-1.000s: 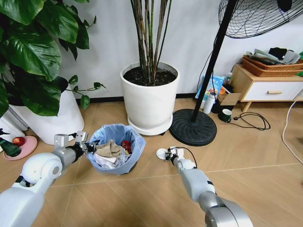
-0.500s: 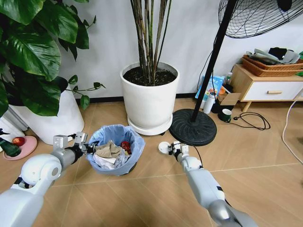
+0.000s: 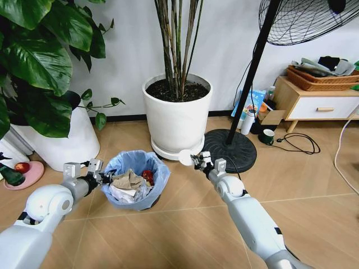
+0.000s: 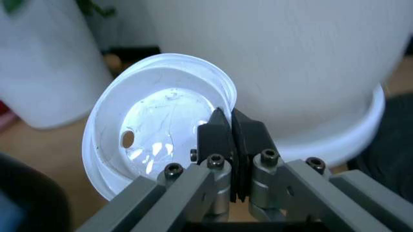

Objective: Pick up the trash bin and place the garbage on the floor into it.

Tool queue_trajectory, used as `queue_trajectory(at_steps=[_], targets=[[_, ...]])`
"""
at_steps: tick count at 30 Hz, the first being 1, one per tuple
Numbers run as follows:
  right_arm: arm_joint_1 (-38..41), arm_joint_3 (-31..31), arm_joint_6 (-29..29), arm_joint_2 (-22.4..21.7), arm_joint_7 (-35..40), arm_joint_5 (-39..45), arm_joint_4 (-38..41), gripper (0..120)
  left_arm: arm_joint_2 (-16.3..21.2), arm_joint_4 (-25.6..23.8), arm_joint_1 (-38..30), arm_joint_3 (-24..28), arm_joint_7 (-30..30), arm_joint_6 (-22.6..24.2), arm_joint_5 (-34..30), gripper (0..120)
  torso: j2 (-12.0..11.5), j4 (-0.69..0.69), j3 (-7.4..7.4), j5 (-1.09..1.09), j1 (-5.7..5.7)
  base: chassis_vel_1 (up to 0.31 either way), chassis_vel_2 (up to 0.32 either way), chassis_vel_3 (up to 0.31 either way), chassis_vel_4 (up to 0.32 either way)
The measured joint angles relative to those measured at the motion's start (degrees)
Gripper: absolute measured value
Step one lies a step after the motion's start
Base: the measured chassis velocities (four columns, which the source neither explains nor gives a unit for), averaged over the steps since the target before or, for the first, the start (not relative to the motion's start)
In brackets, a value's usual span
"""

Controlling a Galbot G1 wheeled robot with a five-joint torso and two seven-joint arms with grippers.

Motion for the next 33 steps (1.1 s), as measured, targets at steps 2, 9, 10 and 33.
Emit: queue_trajectory(at_steps=[2,9,10,33], targets=[[0.0,-0.2,-0.2,-0.2,0.2,0.5,1.0,0,0.0,0.2,0.0,0.0,0.1,0.0,0.1,0,0.0,0.0,0.0,0.0,0.0,0.0,0.0,0.0,0.0],[1.7,-2.7,-3.3,-3.2,2.5,5.2,13.0,0,0.5,1.5,-0.5,0.5,0.4,0.0,0.3,0,0.0,0.0,0.01,0.0,0.0,0.0,0.0,0.0,0.0],[1.7,-2.7,-3.3,-3.2,2.5,5.2,13.0,0,0.5,1.5,-0.5,0.5,0.4,0.0,0.3,0,0.0,0.0,0.01,0.0,0.0,0.0,0.0,0.0,0.0],[4.1,-18.5,-9.3,-6.8,6.2,8.5,28.8,0,0.9,2.9,-6.6,5.4,-0.7,0.0,-1.1,0,0.0,0.0,0.01,-0.01,0.0,0.0,0.0,0.0,0.0]])
